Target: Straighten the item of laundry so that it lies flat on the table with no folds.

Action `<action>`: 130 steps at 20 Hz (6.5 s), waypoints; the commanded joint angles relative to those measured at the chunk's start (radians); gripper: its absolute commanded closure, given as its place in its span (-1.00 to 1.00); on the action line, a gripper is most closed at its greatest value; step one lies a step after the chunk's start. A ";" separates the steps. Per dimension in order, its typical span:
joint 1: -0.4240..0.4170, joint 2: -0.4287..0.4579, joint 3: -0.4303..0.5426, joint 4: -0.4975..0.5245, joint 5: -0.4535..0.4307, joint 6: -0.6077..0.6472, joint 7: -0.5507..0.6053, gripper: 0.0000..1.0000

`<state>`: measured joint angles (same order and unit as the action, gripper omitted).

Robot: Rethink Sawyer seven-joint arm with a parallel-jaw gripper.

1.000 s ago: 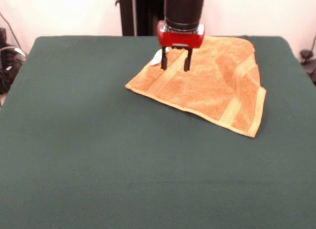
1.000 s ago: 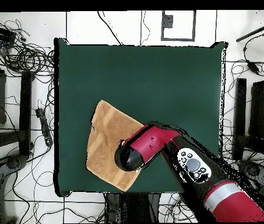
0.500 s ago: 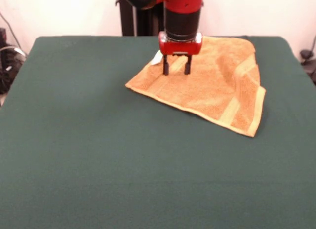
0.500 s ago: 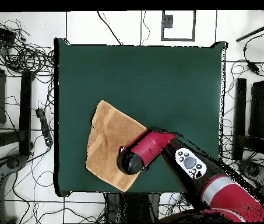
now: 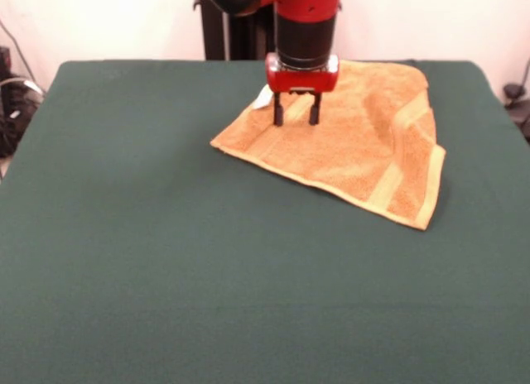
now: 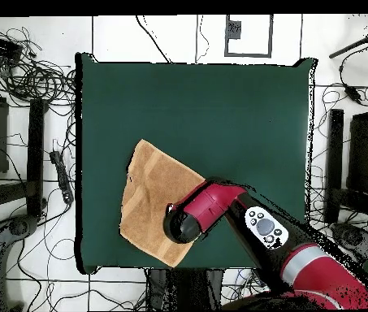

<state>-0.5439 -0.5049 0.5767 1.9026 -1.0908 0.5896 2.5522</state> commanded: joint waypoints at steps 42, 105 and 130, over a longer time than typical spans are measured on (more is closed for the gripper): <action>-0.048 -0.094 -0.070 0.039 -0.197 0.011 -0.467 1.00; -0.174 0.138 -0.064 -0.023 -0.005 -0.095 -0.499 -1.00; 0.059 0.059 -0.230 -0.048 -0.009 -0.221 -0.306 -1.00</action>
<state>-0.5613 -0.5513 0.3364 1.8737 -1.0935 0.4998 2.1289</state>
